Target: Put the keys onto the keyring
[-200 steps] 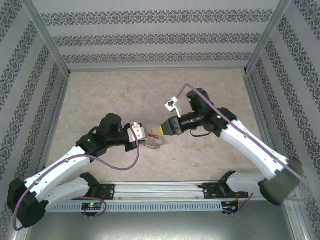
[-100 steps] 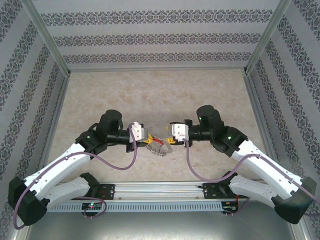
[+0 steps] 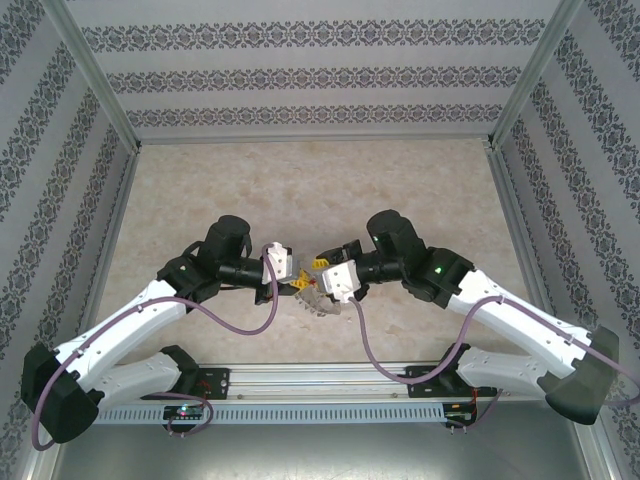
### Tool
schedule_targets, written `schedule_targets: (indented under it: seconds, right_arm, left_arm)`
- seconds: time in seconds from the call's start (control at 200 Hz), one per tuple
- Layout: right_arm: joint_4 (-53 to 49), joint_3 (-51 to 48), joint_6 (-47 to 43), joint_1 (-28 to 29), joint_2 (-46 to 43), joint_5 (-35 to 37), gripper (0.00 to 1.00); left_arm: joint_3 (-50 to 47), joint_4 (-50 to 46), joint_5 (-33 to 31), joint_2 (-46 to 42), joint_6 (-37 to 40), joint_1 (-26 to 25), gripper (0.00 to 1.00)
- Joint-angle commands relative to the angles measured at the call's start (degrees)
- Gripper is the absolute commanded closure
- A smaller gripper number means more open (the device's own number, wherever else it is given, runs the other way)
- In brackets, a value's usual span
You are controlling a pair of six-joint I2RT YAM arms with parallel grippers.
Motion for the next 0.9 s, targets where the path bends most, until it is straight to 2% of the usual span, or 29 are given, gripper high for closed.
schedule_targets:
  seconds: [0.0,0.105,0.325,0.559,0.724,0.894]
  right_arm:
    - [-1.54,2.27,-3.70,1.01,0.82,3.19,0.67]
    - [-3.03,2.30,-5.43,1.12,1.03,4.22,0.68]
    - [-6.82,4.15,-7.89,2.29,1.66,5.16,0.83]
    - [-6.77,4.28,-7.68,4.88,2.08,6.47,0.81]
    - [-7.75,4.03,-7.49,5.14,2.06,8.02,0.99]
    - [-7.02,2.28,-6.65,5.17,0.01,10.07,1.00]
  left_arm:
    - [2.29,0.55,2.90,-0.09,0.57,0.41,1.00]
    - [2.34,0.53,3.16,-0.08,0.72,0.43,1.00]
    - [2.74,-0.08,3.77,0.19,1.32,0.45,1.00]
    - [3.50,-0.53,4.18,0.98,1.41,0.45,1.00]
    - [3.71,-1.07,4.19,0.64,1.47,0.41,1.00]
    - [3.56,-2.78,2.70,-0.77,2.01,0.44,1.00]
